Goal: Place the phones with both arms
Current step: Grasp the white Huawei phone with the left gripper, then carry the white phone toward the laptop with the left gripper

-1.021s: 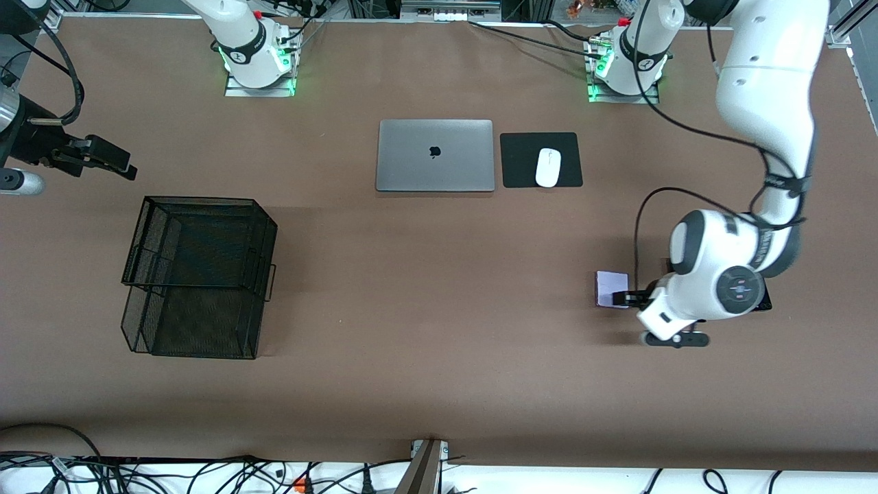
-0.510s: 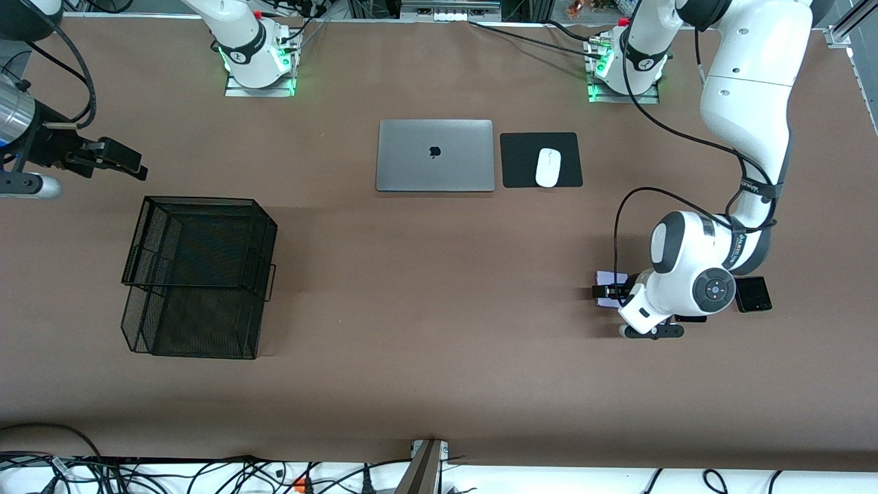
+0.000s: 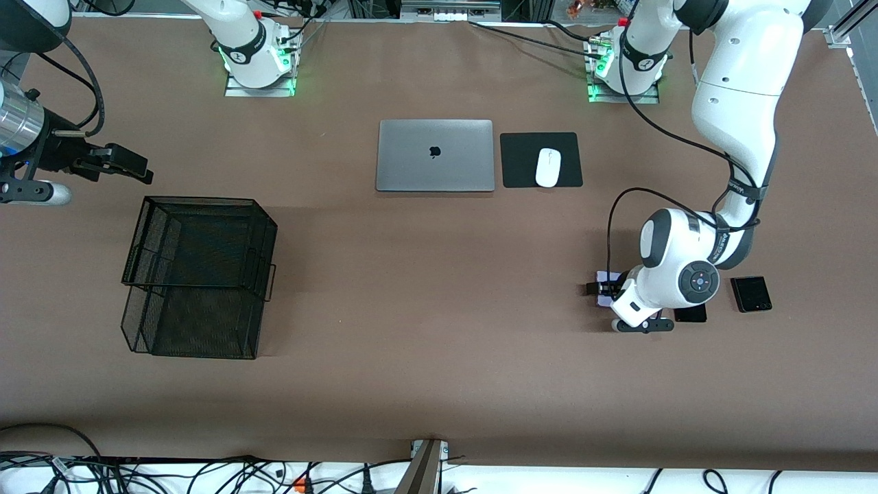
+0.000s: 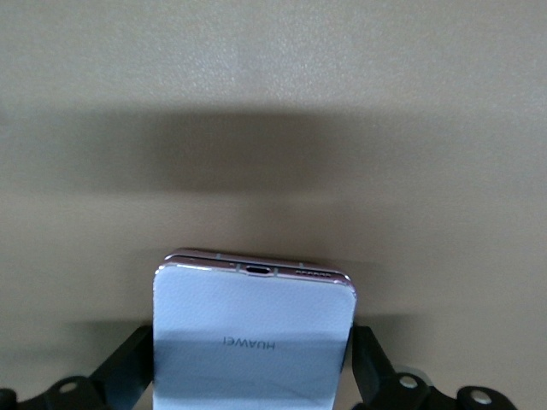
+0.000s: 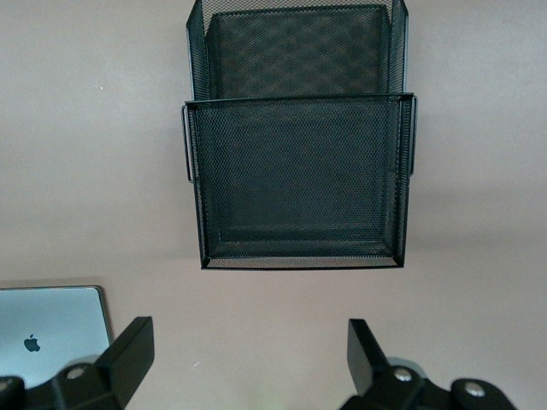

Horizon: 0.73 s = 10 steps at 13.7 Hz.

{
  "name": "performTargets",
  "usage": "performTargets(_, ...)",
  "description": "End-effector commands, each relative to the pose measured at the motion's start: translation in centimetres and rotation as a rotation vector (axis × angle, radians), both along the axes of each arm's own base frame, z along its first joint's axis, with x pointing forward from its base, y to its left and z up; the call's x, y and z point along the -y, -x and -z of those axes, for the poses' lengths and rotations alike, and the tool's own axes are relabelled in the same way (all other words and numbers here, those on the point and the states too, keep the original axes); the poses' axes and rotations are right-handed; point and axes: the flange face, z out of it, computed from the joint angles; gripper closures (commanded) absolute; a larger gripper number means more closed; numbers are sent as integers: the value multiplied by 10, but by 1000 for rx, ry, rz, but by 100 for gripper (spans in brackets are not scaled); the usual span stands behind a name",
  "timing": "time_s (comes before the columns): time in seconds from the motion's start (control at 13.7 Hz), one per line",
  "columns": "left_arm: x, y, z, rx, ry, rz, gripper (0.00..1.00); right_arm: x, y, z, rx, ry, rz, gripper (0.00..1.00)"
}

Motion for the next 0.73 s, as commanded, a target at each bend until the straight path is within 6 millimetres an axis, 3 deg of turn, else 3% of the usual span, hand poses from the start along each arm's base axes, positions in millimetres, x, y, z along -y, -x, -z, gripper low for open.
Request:
performTargets(0.0,3,4,1,3,12,-1,34,-2,1,-3,5,-2,8,0)
performTargets(0.07,3,3,-2,3,12,-4,79,-2,0,-2,3,-1,8,0)
performTargets(0.15,4,0,-8,12,13,-8,88,-3,0,-1,2,-1,8,0)
performTargets(0.22,4,-5,-18,28,14,-13,94,-3,0,-2,5,-1,8,0)
performTargets(0.36,9,-26,-64,106,27,-29,98,-4,0,-5,9,-3,5,0)
performTargets(0.51,54,-38,-100,159,48,-103,97,-4,-1,-4,8,-3,7,0)
performTargets(0.66,124,-35,-122,190,61,-182,96,-4,-1,-3,6,-3,5,0)
